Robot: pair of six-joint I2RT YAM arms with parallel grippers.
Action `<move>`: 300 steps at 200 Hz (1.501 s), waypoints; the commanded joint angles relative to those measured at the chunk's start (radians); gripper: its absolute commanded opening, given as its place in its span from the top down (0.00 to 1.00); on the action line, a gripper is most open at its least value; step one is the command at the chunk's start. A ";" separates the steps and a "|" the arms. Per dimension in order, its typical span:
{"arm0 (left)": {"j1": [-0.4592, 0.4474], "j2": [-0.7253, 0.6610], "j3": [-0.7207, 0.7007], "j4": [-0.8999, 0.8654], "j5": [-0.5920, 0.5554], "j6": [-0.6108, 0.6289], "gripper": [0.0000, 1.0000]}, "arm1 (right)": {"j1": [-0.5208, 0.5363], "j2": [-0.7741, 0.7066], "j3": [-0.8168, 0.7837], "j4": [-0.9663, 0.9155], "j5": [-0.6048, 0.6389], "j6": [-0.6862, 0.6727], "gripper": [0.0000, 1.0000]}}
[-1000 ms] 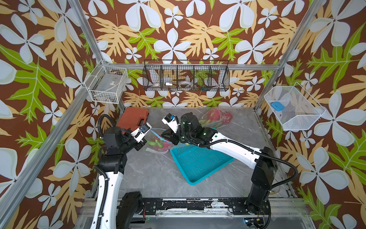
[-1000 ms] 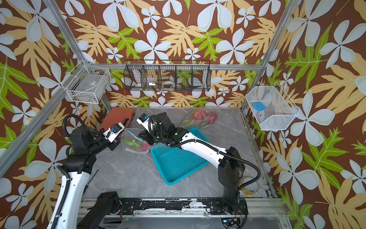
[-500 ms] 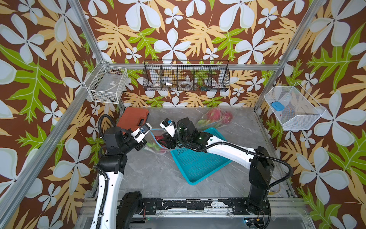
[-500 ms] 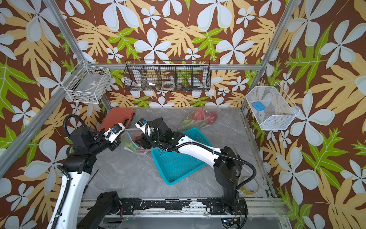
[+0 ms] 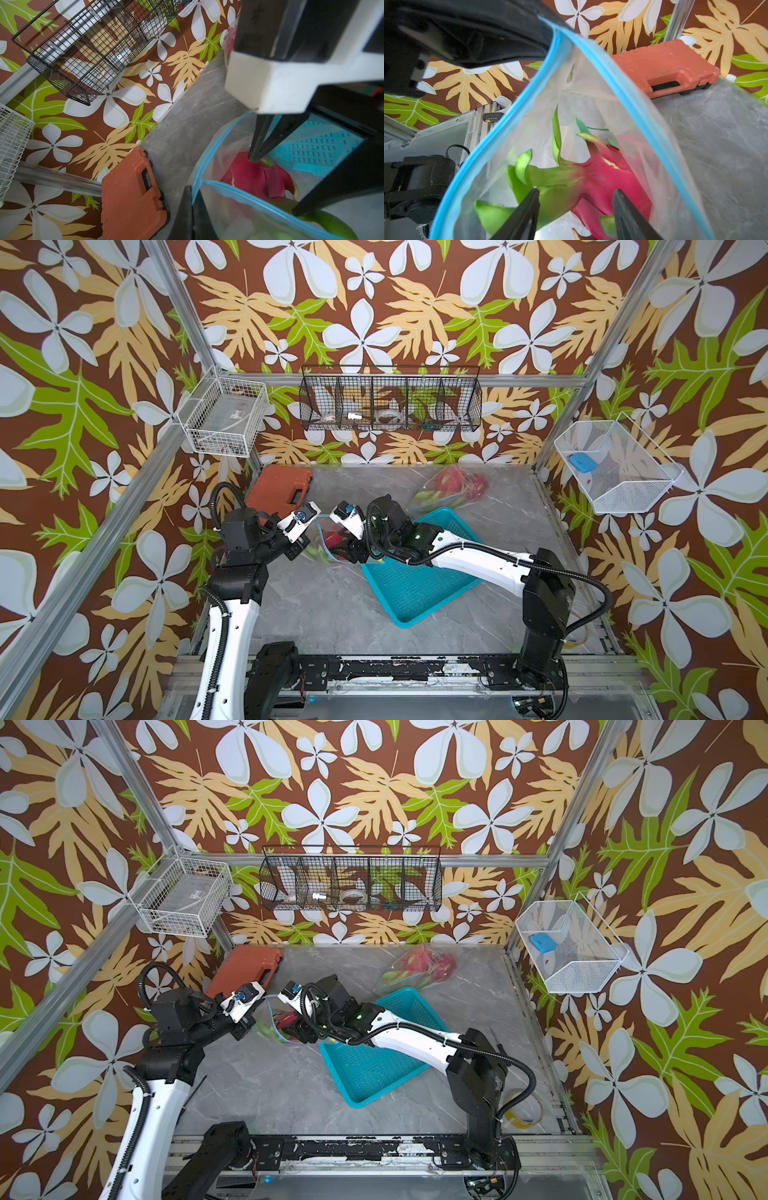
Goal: Open the zip-top bag and take out the dragon fruit
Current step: Open the zipper of the food storage bag at the center of the board, then pick up the dragon fruit from the zipper food storage bag.
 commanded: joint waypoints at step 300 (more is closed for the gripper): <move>-0.001 -0.016 -0.013 -0.008 0.022 -0.015 1.00 | 0.070 0.070 -0.110 0.432 0.043 -0.238 0.84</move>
